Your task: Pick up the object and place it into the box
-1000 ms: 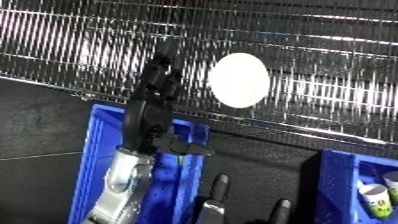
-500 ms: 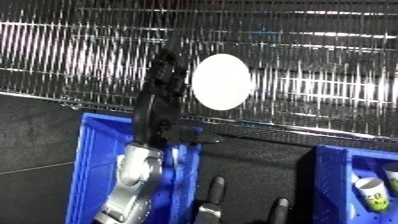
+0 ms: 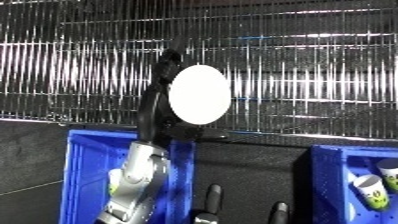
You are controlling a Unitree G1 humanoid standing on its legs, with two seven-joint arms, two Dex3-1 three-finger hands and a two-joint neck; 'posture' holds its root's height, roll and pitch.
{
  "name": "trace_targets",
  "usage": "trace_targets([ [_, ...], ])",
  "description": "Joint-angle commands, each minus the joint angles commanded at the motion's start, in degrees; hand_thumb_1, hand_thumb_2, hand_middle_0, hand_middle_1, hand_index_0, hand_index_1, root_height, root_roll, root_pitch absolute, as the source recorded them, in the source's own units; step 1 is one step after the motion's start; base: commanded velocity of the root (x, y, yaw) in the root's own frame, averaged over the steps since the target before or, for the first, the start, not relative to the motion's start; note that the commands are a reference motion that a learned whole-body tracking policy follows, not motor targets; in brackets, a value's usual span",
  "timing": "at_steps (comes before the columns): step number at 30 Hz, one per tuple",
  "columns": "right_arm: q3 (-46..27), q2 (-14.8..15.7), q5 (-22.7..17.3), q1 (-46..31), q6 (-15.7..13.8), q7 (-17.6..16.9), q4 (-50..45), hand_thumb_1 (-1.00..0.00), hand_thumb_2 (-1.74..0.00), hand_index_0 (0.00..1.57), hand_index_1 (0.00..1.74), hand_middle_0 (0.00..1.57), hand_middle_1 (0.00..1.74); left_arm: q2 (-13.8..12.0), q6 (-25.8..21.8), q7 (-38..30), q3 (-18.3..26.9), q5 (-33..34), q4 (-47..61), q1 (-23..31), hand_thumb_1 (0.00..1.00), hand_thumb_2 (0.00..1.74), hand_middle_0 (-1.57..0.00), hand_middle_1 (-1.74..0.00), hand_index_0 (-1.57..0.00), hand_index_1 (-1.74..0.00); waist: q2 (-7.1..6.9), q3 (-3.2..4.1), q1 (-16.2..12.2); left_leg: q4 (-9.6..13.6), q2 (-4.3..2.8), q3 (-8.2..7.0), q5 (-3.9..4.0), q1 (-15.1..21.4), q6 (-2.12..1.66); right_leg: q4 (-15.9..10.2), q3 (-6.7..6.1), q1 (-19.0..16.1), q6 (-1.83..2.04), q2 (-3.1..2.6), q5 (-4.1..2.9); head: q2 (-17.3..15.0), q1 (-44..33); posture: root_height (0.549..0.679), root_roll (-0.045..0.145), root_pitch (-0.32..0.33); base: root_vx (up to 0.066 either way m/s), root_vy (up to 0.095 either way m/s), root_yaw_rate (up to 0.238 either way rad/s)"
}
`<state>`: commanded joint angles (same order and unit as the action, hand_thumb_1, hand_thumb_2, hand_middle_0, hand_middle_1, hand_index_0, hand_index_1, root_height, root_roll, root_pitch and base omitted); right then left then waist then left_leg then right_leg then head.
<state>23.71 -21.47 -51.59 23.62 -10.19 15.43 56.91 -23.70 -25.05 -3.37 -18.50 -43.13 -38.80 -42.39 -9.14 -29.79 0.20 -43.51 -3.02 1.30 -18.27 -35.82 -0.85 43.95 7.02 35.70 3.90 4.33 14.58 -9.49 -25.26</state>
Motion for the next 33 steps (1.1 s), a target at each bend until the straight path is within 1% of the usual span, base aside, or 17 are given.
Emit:
trace_targets([
  [4,0.4,-0.1,-0.4,-0.5,-0.6,-0.4,-1.2,0.0,0.0,0.0,0.0,0.0,0.0,-0.4,0.3,0.0,-0.3,-0.2,-0.8,-1.4,0.3,0.52,-0.47,-0.52,-0.47,-0.52,-0.24,0.0,-0.5,-0.1,-0.07,-0.14,-0.13,-0.2,-0.1,0.1,-0.1,0.3,0.1,-0.01,0.02,-0.3,-0.5,0.63,0.0,0.153,0.021,0.009,-0.025],
  [8,0.5,0.1,-0.4,-0.8,-0.9,-0.4,-1.7,0.0,0.0,0.0,0.0,0.0,0.0,-0.5,0.2,0.2,-0.4,-0.2,-1.7,-2.0,0.5,0.87,-0.79,-0.87,-0.79,-0.87,-0.28,0.0,-0.7,-0.1,-0.14,-0.17,-0.25,-0.1,-0.13,0.1,-0.15,0.4,0.12,0.07,0.13,0.1,-0.9,0.63,0.001,0.154,0.016,0.002,0.009],
  [18,1.0,0.7,-0.3,-0.6,-1.2,-0.8,-1.5,0.0,0.0,0.0,0.0,0.0,0.0,-0.8,-0.1,0.8,0.3,-0.6,-3.8,-1.9,1.0,1.74,-1.57,-1.74,-1.57,-1.74,0.17,0.0,-0.5,0.3,-0.03,-0.26,-0.27,0.5,-0.29,-0.1,-0.23,0.0,-0.04,0.31,0.44,0.0,-1.6,0.631,0.004,0.154,0.003,0.003,0.017],
  [22,0.8,0.9,-0.2,-0.5,-0.9,-0.8,-0.9,0.0,0.0,0.0,0.0,0.0,0.0,-0.9,0.1,0.5,0.7,-0.5,-4.3,-1.2,1.0,1.74,-1.57,-1.74,-1.57,-1.74,0.46,0.0,-0.2,0.8,0.1,-0.16,-0.08,1.0,-0.39,-0.3,-0.2,-0.5,-0.08,0.4,0.54,0.2,-2.3,0.632,0.005,0.151,-0.004,-0.004,0.036],
  [26,0.3,1.3,0.0,-0.6,-0.6,-1.2,0.3,0.0,0.0,0.0,0.0,0.0,0.0,-1.0,-0.7,0.5,0.7,0.3,-3.5,0.1,1.0,1.74,-1.57,-1.74,-1.57,-1.74,1.1,0.0,0.6,2.2,0.48,0.09,0.4,2.3,-0.46,-1.0,0.06,-1.5,-0.08,0.67,0.69,0.3,-2.6,0.634,0.009,0.146,-0.017,-0.013,0.064],
  [28,-0.1,1.3,-0.1,-1.0,-0.7,-1.4,1.0,0.0,0.0,0.0,0.0,0.0,0.0,-1.3,-1.3,0.9,0.9,0.3,-2.4,1.2,1.0,1.74,-1.57,-1.74,-1.57,-1.74,1.61,0.0,1.1,3.3,0.71,0.28,0.87,3.0,-0.52,-1.2,0.28,-2.1,-0.11,0.9,0.82,0.0,-2.2,0.635,0.011,0.143,-0.023,-0.02,0.108],
  [31,-1.0,1.4,-0.3,-1.7,-1.1,-1.7,1.9,0.0,0.0,0.0,0.0,0.0,0.0,-2.0,-2.3,1.7,1.7,0.1,0.1,3.5,1.0,1.74,-1.57,-1.74,-1.57,-1.74,2.5,0.0,2.2,5.0,1.09,0.68,1.79,3.9,-0.67,-1.5,0.71,-2.8,-0.22,1.35,1.05,-0.4,-1.0,0.636,0.016,0.139,-0.024,-0.028,0.142],
  [33,-1.7,1.4,-0.5,-2.1,-1.6,-1.9,2.6,0.0,0.0,0.0,0.0,0.0,0.0,-2.5,-3.1,2.3,2.5,-0.1,2.3,5.3,1.0,1.74,-1.57,-1.74,-1.57,-1.74,3.15,0.0,2.9,5.6,1.41,0.9,2.08,4.3,-0.73,-1.6,1.04,-3.1,-0.31,1.75,1.21,-1.0,-0.2,0.637,0.02,0.137,-0.033,-0.026,0.155],
])
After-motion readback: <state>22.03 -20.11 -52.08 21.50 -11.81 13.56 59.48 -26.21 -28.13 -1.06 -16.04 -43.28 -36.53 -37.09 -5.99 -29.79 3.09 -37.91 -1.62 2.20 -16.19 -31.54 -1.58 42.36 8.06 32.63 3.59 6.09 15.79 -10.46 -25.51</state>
